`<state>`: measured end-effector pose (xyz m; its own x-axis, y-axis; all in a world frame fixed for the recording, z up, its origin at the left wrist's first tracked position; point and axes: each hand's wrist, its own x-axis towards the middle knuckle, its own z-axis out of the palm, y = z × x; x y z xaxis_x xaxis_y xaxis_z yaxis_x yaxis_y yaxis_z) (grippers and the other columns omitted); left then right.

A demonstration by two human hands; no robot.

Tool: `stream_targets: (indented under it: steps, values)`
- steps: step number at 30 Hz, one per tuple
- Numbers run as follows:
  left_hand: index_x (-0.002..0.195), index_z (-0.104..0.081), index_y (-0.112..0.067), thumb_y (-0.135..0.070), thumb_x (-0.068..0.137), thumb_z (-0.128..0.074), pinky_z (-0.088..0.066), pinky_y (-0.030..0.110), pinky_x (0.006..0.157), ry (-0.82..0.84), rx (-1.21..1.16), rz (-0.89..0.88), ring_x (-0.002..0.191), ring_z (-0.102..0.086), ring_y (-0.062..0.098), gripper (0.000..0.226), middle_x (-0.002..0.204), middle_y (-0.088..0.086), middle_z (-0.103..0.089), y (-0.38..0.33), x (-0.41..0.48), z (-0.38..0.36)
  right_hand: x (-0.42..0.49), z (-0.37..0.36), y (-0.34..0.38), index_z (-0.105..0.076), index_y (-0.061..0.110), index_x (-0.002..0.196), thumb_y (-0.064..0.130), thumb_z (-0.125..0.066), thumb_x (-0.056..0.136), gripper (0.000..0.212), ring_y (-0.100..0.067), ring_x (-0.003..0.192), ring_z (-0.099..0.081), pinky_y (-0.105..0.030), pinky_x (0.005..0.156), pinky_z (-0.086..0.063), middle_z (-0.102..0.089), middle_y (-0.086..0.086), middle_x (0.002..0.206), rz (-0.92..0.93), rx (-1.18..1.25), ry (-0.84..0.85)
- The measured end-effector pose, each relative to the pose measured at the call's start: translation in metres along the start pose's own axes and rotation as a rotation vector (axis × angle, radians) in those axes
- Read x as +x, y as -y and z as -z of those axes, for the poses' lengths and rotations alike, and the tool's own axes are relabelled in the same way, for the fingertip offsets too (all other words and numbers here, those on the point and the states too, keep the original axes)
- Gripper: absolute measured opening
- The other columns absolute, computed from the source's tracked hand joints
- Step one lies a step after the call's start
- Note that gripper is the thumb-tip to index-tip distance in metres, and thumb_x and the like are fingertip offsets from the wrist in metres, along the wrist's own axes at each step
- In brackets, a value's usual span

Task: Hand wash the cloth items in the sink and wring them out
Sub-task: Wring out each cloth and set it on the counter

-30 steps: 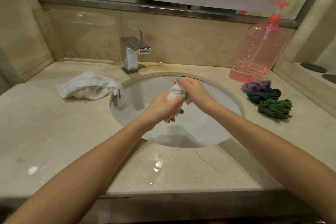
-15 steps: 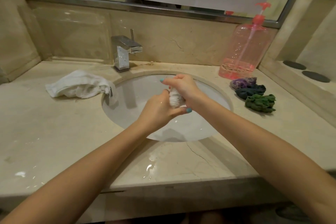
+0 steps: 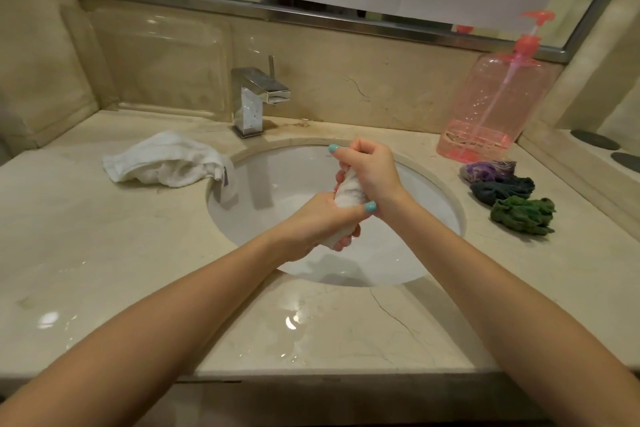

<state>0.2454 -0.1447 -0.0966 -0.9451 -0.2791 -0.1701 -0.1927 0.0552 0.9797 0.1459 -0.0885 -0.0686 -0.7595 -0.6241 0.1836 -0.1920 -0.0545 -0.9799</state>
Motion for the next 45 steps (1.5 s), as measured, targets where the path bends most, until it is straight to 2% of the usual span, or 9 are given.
stream_targets:
  steps: [5,18,22,27,31,33,36,40,45]
  values:
    - [0.082,-0.051,-0.007,-0.053,0.08,-0.068,-0.031,0.017,0.038,0.036,-0.319,-0.022,0.037,-0.037,0.009,0.049,0.058,0.004,-0.052,-0.001,-0.004,-0.002,0.008,-0.006,0.012,-0.034,0.011,0.057,-0.008,-0.058,0.085,0.042,-0.018,0.039,-0.045,-0.023,0.042,-0.04,-0.04,-0.001,0.047,-0.064,0.169,0.13]
    - [0.088,-0.043,-0.015,-0.047,0.081,-0.053,-0.029,0.011,0.034,0.231,-0.618,-0.07,0.034,-0.033,0.003,0.035,0.058,0.001,-0.044,0.0,-0.008,0.015,0.016,-0.024,0.025,-0.029,0.013,0.059,-0.015,-0.049,0.084,0.042,-0.016,0.035,-0.04,-0.02,0.041,-0.036,-0.035,-0.001,0.044,-0.064,0.297,0.272]
    - [0.099,-0.044,-0.013,-0.044,0.083,-0.058,-0.038,0.013,0.042,0.221,-0.437,-0.018,0.044,-0.044,0.006,0.037,0.071,0.006,-0.05,0.003,0.0,0.018,0.018,-0.017,0.011,-0.035,0.011,0.059,-0.012,-0.051,0.085,0.038,-0.017,0.039,-0.046,-0.024,0.045,-0.042,-0.04,-0.003,0.048,-0.112,0.248,0.188]
    - [0.124,-0.053,-0.005,-0.033,0.096,-0.06,-0.053,0.02,0.066,0.183,-0.215,0.013,0.071,-0.06,0.013,0.04,0.1,0.011,-0.064,0.01,0.004,0.022,0.011,0.02,-0.01,-0.044,0.009,0.065,-0.004,-0.057,0.088,0.029,-0.019,0.051,-0.058,-0.033,0.058,-0.051,-0.055,-0.003,0.053,-0.115,0.17,0.031]
    - [0.119,-0.062,-0.008,-0.034,0.099,-0.055,-0.05,0.026,0.079,0.122,-0.082,-0.104,0.088,-0.058,0.019,0.033,0.102,0.011,-0.06,-0.005,0.013,0.012,0.004,0.068,-0.006,-0.055,0.016,0.087,0.013,-0.057,0.093,0.007,-0.013,0.068,-0.053,-0.023,0.057,-0.041,-0.055,0.002,0.077,-0.09,-0.1,-0.045]
    - [0.123,-0.063,-0.012,-0.034,0.098,-0.057,-0.048,0.03,0.087,0.121,0.003,-0.167,0.092,-0.061,0.018,0.034,0.107,0.011,-0.063,-0.02,0.02,-0.007,-0.004,0.094,0.003,-0.063,0.01,0.1,0.022,-0.053,0.096,0.015,-0.012,0.077,-0.054,-0.023,0.063,-0.041,-0.059,0.001,0.086,-0.06,-0.252,-0.071]
    - [0.126,-0.061,-0.008,-0.023,0.097,-0.058,-0.056,0.025,0.084,0.123,0.049,-0.269,0.097,-0.065,0.014,0.033,0.114,0.01,-0.065,-0.042,0.029,-0.051,-0.019,0.141,0.018,-0.069,0.003,0.098,0.018,-0.052,0.095,0.023,-0.013,0.084,-0.056,-0.026,0.071,-0.042,-0.063,-0.004,0.093,0.038,-0.348,-0.195]
    - [0.111,-0.065,-0.014,-0.024,0.091,-0.067,-0.055,0.022,0.075,0.066,0.243,-0.449,0.091,-0.064,0.014,0.023,0.106,0.003,-0.066,-0.059,0.043,-0.118,-0.047,0.208,0.021,-0.066,0.007,0.093,0.021,-0.048,0.099,0.024,-0.016,0.082,-0.063,-0.026,0.071,-0.05,-0.068,-0.01,0.093,0.096,-0.365,-0.355]
    - [0.115,-0.067,-0.008,-0.027,0.083,-0.076,-0.049,0.031,0.09,0.013,0.499,-0.515,0.102,-0.063,0.018,0.038,0.111,0.004,-0.068,-0.056,0.078,-0.182,-0.069,0.271,-0.005,-0.06,0.0,0.092,0.02,-0.048,0.101,0.025,-0.01,0.072,-0.049,-0.022,0.065,-0.04,-0.054,0.002,0.075,0.097,-0.475,-0.487]
